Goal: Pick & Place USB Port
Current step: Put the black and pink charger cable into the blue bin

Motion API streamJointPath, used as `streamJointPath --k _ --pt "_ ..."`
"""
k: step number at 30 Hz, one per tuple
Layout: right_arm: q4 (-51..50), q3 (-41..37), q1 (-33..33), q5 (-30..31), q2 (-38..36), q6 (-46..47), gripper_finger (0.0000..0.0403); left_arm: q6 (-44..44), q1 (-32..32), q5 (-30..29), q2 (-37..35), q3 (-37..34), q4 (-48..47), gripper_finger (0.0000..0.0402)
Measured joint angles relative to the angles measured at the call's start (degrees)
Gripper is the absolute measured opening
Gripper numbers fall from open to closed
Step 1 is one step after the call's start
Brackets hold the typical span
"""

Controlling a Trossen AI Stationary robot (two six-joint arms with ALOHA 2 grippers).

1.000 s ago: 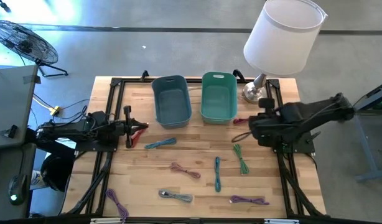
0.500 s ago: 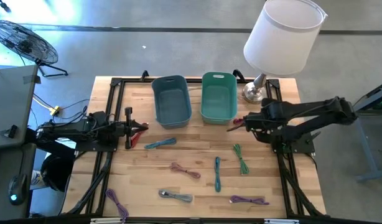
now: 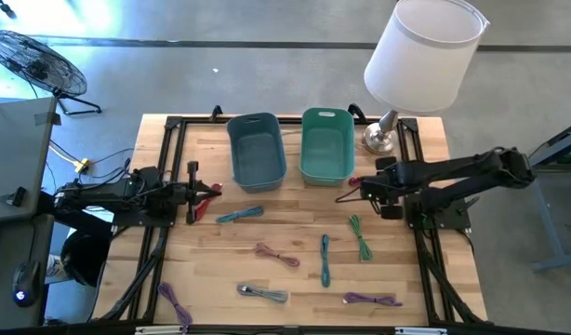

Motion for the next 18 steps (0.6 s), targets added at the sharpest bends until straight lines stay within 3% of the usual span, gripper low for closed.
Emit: streamJointPath --k 6,18 --pt "4.55 -0.87 -4.36 -0.34 0.0 -0.61 0.0191 0.07 -0.02 4.25 0.0 0.07 0.02 0.0" --pt "7.37 -0.85 -11.07 -4.24 3.62 -5.2 0.0202 0.22 -0.02 4.32 0.0 0.09 -0.04 0.0"
